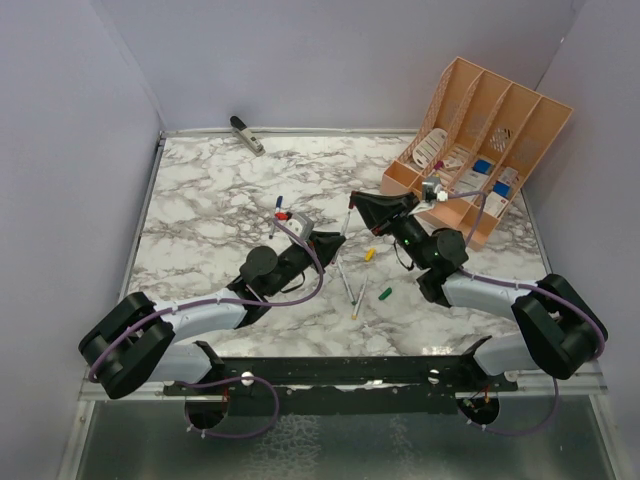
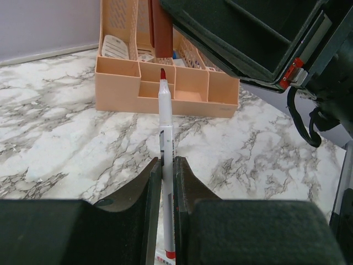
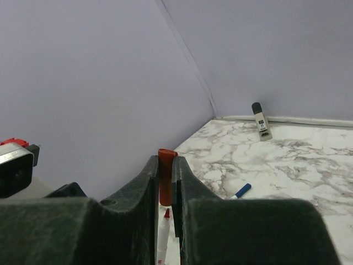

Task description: Insert the pens into the pen caps

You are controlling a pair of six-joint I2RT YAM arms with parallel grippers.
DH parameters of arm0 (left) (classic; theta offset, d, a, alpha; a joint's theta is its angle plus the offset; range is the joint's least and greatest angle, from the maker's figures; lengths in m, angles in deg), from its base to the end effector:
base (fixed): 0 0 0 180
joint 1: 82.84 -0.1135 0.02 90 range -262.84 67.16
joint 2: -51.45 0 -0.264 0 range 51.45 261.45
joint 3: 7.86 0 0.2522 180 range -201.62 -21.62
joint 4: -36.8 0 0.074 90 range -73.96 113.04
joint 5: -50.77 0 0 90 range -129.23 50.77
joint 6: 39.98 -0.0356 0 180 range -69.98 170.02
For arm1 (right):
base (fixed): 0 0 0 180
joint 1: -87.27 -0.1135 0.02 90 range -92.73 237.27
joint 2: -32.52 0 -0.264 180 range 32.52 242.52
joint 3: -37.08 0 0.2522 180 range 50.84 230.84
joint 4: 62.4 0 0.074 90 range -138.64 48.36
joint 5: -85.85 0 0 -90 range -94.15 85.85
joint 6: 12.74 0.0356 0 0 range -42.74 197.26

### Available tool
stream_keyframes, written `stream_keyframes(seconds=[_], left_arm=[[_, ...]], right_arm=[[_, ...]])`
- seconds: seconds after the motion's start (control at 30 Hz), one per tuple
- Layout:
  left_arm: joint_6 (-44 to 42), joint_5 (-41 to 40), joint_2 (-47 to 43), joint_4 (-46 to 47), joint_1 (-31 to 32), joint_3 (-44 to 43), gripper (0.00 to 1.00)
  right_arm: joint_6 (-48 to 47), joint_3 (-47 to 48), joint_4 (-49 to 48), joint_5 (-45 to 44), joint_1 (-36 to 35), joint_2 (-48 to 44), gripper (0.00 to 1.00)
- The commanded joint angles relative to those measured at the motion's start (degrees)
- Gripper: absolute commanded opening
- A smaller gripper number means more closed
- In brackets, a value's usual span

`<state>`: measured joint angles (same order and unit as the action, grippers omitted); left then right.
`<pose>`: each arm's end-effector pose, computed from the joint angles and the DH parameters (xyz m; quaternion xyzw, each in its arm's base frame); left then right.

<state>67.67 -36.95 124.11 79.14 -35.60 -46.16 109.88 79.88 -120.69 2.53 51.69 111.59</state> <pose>0.1741 -0.1904 0.2384 0.1820 0.6305 -0.4158 0.6297 0.2210 0.1632 0.2645 -0.0627 0.5567 0.4910 0.6671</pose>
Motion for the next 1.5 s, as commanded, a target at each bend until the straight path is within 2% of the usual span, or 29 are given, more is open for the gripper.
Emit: stream_keyframes(seconds=[0.0,0.73,1.47], left_arm=[[0.33,2.22,-1.5,2.44,-0.13,0.15,0.0],[-0.13,2.31,-0.86,2.53,-0.11,-0.35,0.0],[-1.55,1.85,0.05,3.45,-0.13,-1.24,0.0]], right_arm=[[-1.93,1.29,-2.08,-1.84,-0.37,-0.06,0.01],[-0.76,1.37,-2.54,-2.11,-0.38,-0.65,0.01],[2.06,1.2,-0.38,1.49,-0.35,-1.28,0.01]])
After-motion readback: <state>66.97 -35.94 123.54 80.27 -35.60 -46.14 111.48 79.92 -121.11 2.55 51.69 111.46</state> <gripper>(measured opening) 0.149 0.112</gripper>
